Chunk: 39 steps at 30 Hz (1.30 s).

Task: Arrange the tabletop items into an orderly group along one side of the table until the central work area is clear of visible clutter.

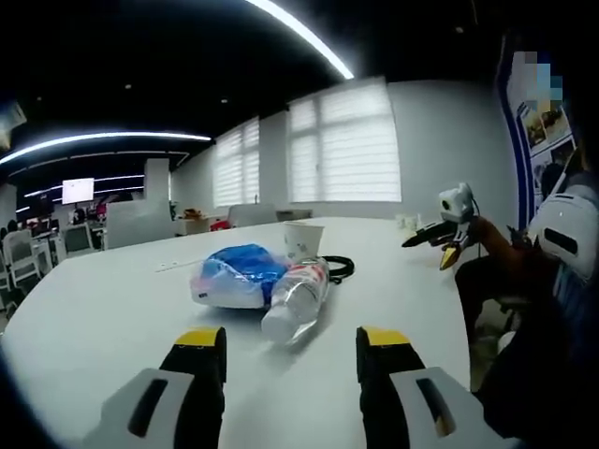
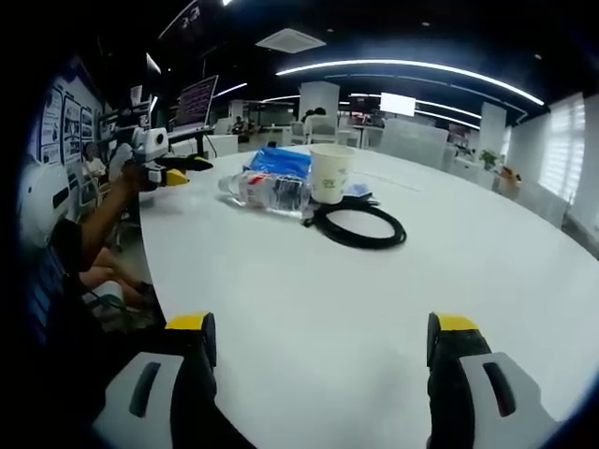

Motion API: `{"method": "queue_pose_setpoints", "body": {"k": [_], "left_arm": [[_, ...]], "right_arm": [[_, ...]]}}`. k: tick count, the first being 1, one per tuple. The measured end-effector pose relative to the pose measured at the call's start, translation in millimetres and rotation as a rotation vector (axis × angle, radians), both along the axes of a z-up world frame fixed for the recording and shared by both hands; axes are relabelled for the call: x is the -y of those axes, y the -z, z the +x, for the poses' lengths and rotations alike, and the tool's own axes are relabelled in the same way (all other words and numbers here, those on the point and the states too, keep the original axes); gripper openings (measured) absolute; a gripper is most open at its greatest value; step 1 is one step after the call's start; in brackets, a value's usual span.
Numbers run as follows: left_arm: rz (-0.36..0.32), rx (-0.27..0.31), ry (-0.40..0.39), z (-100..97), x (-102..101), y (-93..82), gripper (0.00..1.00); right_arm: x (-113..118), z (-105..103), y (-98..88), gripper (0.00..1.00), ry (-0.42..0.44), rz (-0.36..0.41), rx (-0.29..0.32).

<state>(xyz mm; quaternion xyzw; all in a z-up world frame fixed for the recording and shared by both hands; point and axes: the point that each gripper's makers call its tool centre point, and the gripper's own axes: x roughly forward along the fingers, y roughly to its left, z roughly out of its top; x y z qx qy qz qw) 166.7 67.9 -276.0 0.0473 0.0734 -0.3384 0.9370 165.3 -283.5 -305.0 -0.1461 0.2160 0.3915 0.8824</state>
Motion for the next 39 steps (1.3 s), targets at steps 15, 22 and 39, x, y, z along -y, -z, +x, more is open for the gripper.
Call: {"method": "queue_pose_setpoints", "body": {"k": [15, 22, 39], "left_arm": [[0.01, -0.006, 0.021, 6.1, 7, 3.3, 0.52], [0.016, 0.001, 0.028, 6.3, 9, 1.3, 0.51], [0.024, -0.013, 0.048, 13.1, 18, 7.6, 0.49]], "right_arm": [[-2, -3, 2.7, 0.89, -0.006, -0.008, -0.003], [-2, -3, -0.1, 0.89, -0.005, -0.006, 0.004], [-2, -4, 1.7, 0.89, -0.009, -0.01, -0.001]]}}
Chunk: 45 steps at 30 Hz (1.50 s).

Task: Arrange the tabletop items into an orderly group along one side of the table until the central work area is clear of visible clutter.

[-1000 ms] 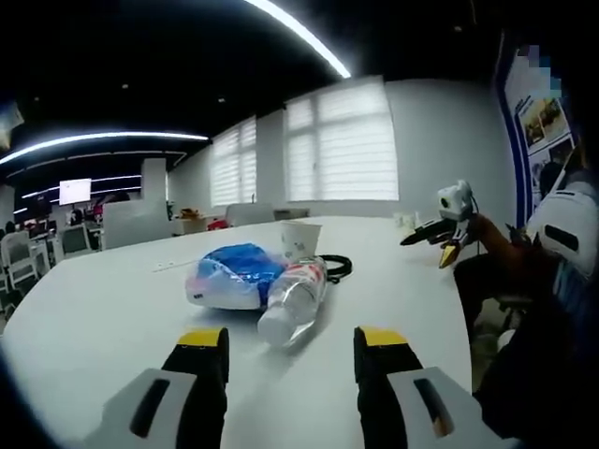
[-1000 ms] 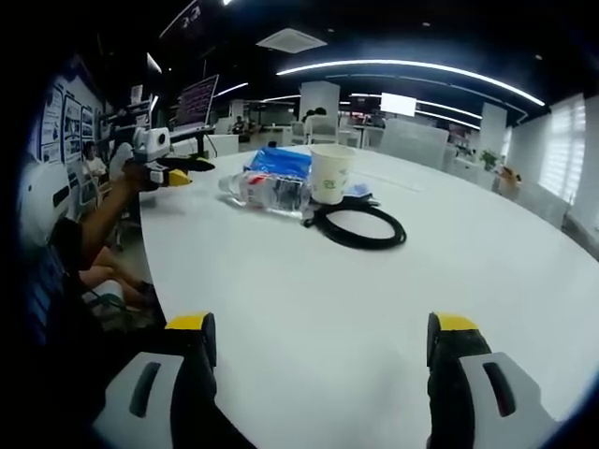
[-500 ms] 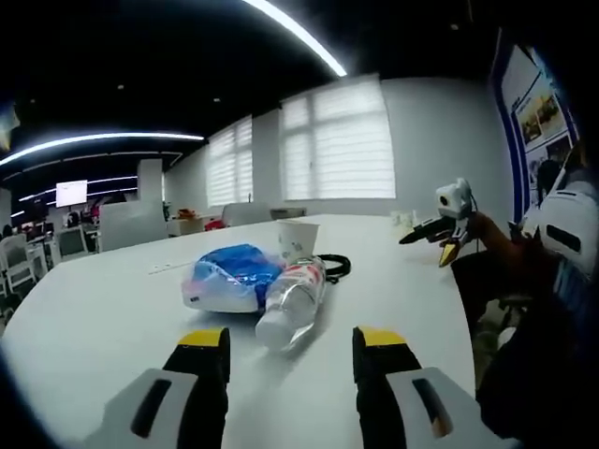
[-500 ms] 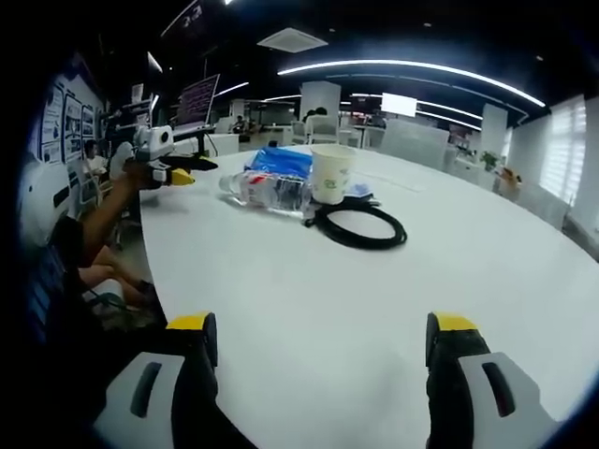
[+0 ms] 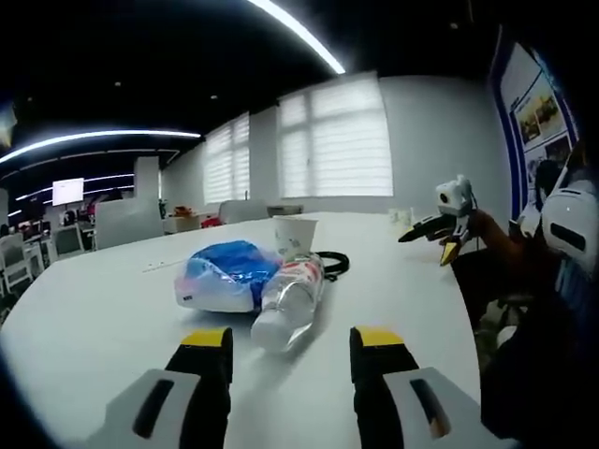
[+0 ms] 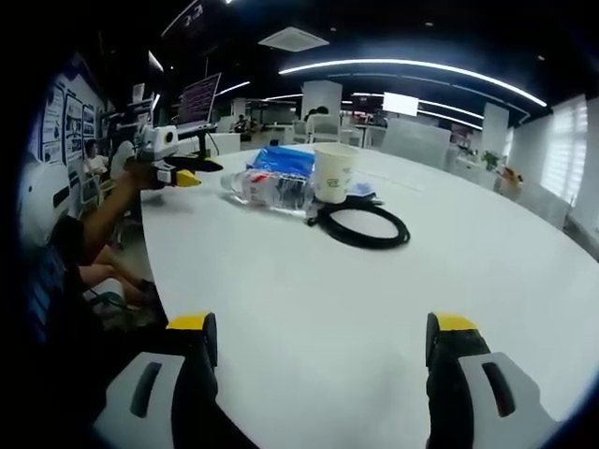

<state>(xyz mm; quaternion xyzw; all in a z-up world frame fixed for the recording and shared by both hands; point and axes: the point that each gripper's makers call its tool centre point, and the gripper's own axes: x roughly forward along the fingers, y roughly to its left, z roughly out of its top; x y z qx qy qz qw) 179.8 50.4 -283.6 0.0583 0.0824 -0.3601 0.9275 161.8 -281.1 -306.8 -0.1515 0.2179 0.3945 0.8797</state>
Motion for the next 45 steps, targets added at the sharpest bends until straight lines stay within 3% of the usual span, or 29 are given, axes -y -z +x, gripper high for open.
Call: {"method": "queue_pose_setpoints", "body": {"k": [19, 45], "left_arm": [[0.008, -0.016, 0.021, 3.8, 13, 6.0, 0.46], [0.02, -0.028, 0.02, 14.0, 15, 10.9, 0.42]], "right_arm": [[4, -3, 1.0, 0.88, 0.003, -0.002, 0.001], [2, -1, -0.5, 0.87, -0.01, -0.009, 0.005]]}}
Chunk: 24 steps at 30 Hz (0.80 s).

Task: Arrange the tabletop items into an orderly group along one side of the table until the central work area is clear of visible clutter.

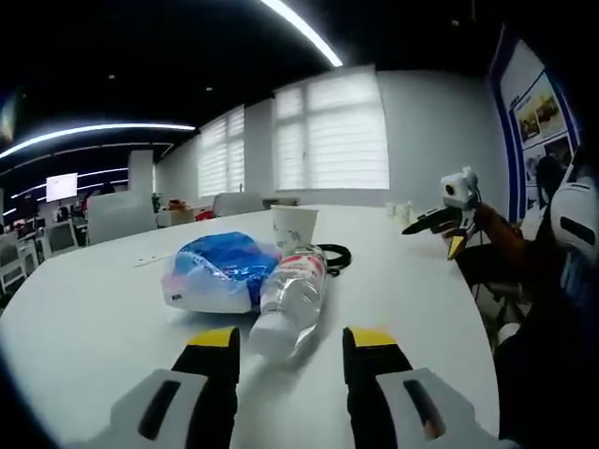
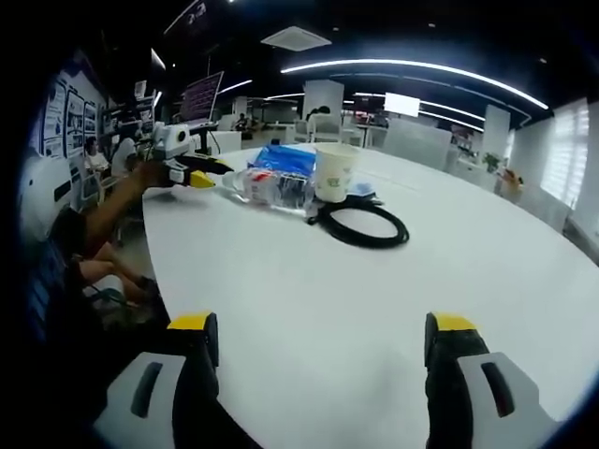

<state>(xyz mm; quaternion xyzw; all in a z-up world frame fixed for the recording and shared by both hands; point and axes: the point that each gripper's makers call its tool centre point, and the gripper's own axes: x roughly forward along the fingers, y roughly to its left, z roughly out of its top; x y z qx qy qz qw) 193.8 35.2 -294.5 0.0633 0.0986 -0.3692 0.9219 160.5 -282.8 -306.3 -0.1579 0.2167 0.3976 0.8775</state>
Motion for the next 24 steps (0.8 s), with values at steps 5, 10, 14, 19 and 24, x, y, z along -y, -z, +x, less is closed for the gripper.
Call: {"method": "queue_pose_setpoints", "body": {"k": [5, 10, 14, 19, 24], "left_arm": [[0.0, 0.0, 0.003, 1.2, -0.5, -0.4, 0.41], [0.001, -0.006, 0.001, 1.8, 0.0, 1.5, 0.41], [-0.003, -0.003, 0.006, 2.0, 1.7, 0.2, 0.4], [0.006, -0.001, 0.006, 3.6, 2.8, -0.7, 0.4], [0.008, 0.0, 0.008, 5.6, 3.3, -1.4, 0.39]], "right_arm": [[-1.7, 0.5, -0.1, 0.88, 0.0, 0.0, -0.002], [-2.4, 1.6, -0.7, 0.88, 0.008, 0.001, 0.0], [-2.9, 0.9, 1.6, 0.88, 0.006, -0.001, -0.005], [-3.3, 0.7, 2.0, 0.88, 0.007, 0.001, -0.005], [-3.1, 0.7, 0.3, 0.88, 0.007, 0.003, -0.003]]}}
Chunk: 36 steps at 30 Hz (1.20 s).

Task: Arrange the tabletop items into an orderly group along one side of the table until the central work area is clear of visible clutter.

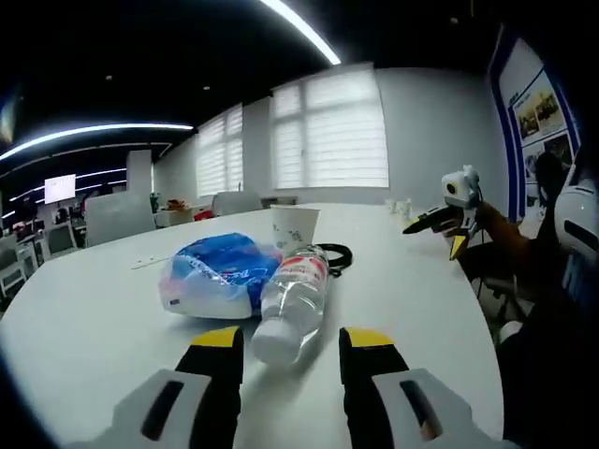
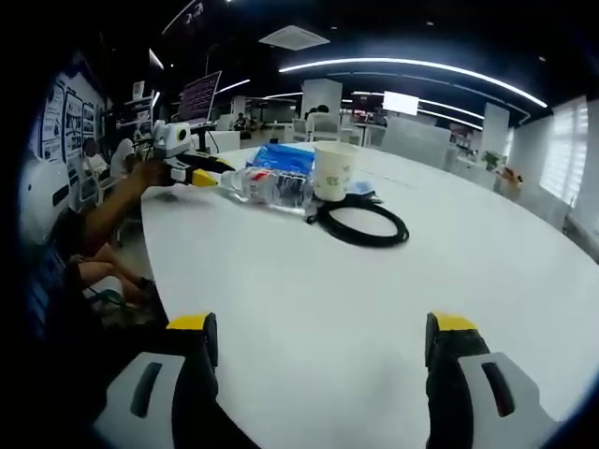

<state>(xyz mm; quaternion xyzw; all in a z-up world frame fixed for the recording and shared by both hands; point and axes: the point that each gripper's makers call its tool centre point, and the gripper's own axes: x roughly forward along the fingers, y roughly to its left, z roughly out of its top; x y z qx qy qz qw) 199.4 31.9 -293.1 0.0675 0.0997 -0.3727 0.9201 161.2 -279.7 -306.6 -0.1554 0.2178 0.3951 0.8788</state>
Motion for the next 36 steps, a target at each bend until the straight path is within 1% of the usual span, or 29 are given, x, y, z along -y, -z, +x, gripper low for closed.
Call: {"method": "queue_pose_setpoints", "body": {"k": [18, 28, 36], "left_arm": [[0.015, -0.01, 0.0, 7.2, 3, 4.5, 0.36], [0.025, -0.007, -0.009, 10.9, 3, 6.9, 0.31], [0.023, -0.006, -0.013, 11.9, 3, 7.4, 0.3]], "right_arm": [[2, -1, 0.9, 0.88, 0.002, -0.003, -0.003], [3, -2, 2.1, 0.88, 0.004, -0.002, -0.006], [2, -3, 3.6, 0.88, 0.003, -0.003, -0.008]]}}
